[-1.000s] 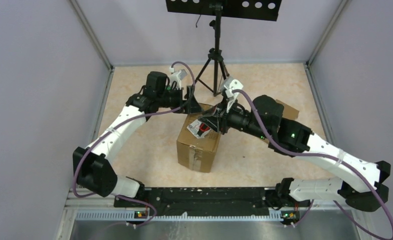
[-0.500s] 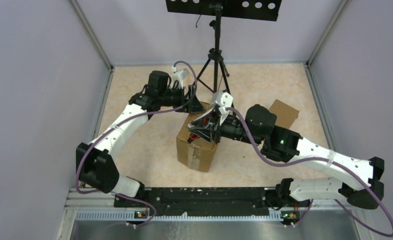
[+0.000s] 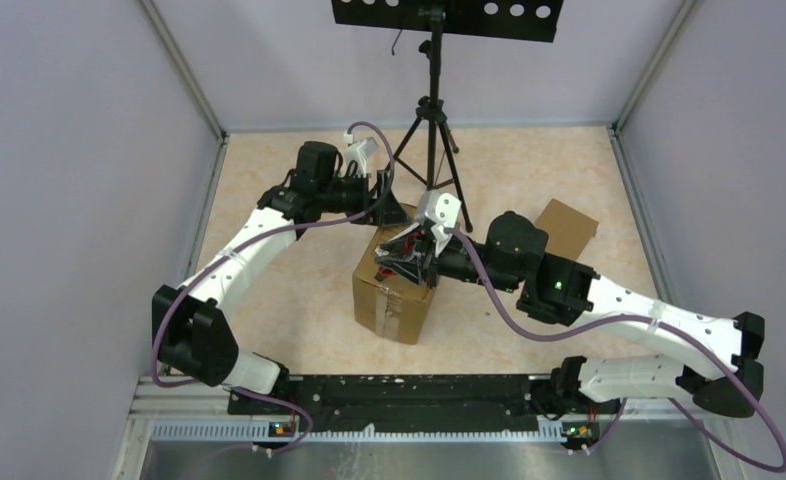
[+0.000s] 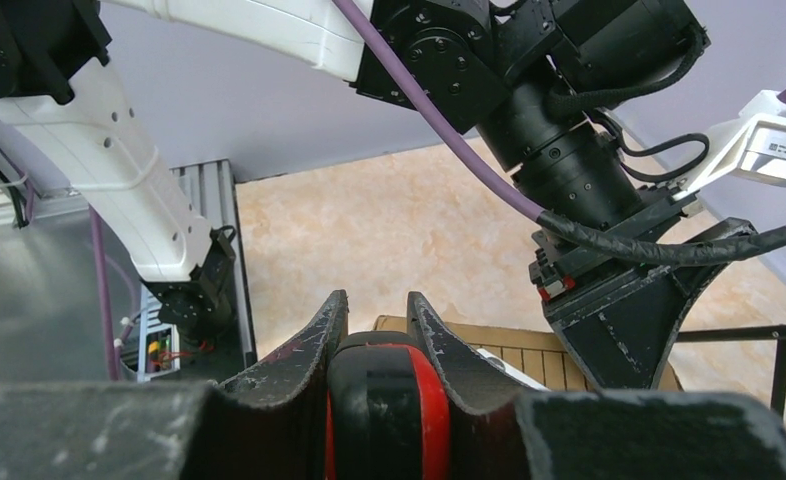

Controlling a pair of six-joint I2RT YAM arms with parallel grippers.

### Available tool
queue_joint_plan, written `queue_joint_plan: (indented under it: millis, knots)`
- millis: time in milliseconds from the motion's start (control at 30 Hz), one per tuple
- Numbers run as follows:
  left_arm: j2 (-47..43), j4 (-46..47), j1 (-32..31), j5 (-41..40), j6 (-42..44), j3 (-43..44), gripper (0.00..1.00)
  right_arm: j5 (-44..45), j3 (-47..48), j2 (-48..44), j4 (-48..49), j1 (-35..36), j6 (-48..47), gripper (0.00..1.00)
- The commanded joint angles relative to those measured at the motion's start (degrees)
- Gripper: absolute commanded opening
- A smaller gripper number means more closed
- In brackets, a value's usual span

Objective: Unpack the express box
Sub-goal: Cut the express box at the center of the board.

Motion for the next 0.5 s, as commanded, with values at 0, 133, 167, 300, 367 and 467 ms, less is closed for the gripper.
queue_joint_plan:
  millis: [0,133,167,300,367,467]
  knots:
    - [0.45,-0.20,-0.34,-0.22,1.54,-0.14,0.84,-1.80,1.16,-0.47,3.24,0.82,-0.81,0.00]
    - [0.34,-0.21,-0.34,-0.53,1.58,-0.33,0.84,-2.67,1.81,-0.36,2.44,1.50,-0.84,0.00]
    - [0.44,-0.22,-0.30,-0.50,1.58,-0.33,0.84,-2.95,2.08,-0.29,2.22,1.61,-0.80,0.00]
    - [0.21,-0.38,-0.33,-0.66,1.58,-0.41,0.84,-2.87,1.76,0.08,2.18,1.86,-1.19,0.00]
    - [0.14,-0.40,-0.34,-0.71,1.50,-0.51,0.84,-2.22,1.18,0.12,2.18,1.87,-1.76,0.00]
    - [0.02,-0.40,-0.34,-0.71,1.58,-0.49,0.84,-1.14,0.20,-0.06,2.35,1.87,-2.31,0.00]
